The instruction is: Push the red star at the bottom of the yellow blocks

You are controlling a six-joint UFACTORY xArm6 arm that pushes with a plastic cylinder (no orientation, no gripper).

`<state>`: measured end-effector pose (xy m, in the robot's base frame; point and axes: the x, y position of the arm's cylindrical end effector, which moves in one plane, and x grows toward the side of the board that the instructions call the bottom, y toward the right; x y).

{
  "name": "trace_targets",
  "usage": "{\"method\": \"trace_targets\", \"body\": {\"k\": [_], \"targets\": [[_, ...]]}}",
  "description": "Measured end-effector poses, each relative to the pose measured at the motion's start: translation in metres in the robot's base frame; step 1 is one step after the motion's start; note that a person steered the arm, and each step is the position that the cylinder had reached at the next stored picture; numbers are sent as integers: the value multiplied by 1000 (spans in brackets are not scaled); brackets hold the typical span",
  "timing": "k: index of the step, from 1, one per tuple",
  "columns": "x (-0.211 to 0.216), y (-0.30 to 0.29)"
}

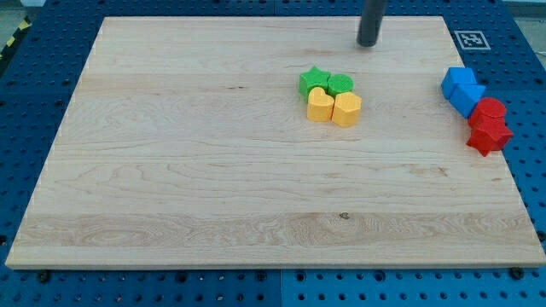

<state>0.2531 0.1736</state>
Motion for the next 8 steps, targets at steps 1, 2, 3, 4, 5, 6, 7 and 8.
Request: {"method": "trace_targets", "body": {"k": [1,2,3,4,5,6,7,8], "targets": [[0,65],[22,111],[68,145],[100,158],[152,159],[193,159],[209,144],[209,142]]}}
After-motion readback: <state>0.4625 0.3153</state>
